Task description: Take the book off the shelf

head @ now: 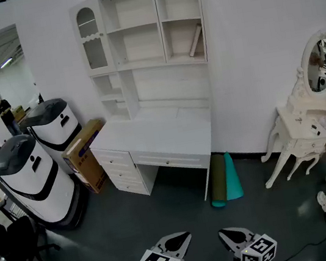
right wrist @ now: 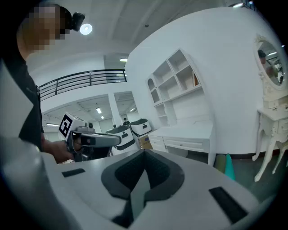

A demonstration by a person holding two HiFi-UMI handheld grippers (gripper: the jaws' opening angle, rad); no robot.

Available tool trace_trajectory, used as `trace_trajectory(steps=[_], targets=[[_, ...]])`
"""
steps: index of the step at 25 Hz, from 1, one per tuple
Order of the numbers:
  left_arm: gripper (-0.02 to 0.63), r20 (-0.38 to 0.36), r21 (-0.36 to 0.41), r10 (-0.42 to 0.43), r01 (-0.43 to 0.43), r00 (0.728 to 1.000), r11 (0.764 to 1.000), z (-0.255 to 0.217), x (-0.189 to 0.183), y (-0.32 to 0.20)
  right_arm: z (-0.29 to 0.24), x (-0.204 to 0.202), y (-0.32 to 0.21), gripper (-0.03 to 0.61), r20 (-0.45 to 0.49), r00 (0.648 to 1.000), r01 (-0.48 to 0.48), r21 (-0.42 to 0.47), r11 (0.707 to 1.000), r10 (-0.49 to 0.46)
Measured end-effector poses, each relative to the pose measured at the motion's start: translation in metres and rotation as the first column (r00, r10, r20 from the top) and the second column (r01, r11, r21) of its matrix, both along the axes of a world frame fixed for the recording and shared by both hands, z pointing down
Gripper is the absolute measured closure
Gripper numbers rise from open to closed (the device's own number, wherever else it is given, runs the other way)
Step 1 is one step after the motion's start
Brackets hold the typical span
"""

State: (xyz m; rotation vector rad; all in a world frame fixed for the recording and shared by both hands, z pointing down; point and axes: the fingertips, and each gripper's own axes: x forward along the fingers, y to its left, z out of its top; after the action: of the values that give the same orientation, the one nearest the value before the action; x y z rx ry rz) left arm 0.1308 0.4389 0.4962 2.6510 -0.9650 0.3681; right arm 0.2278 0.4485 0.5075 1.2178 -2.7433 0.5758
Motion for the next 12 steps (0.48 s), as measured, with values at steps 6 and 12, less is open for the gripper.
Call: trace_trajectory(steps=[6, 12], targets=[[0.603, -0.004, 0.018, 0.003, -0.003, 1.000, 1.000, -0.0062, 0.0027, -0.0010, -0.0018, -0.0030, -0.0006, 0.551, 0.002, 1.000, 0.006, 0.005, 1.000, -0.006], [0.603, 0.006, 0.017, -0.002, 0.002, 1.000, 1.000, -0.0027, -0.0016, 0.0009, 0.0005, -0.0067, 0.0027, 0.551, 0.018, 1.000, 0.016, -0.001, 1.000, -0.016]])
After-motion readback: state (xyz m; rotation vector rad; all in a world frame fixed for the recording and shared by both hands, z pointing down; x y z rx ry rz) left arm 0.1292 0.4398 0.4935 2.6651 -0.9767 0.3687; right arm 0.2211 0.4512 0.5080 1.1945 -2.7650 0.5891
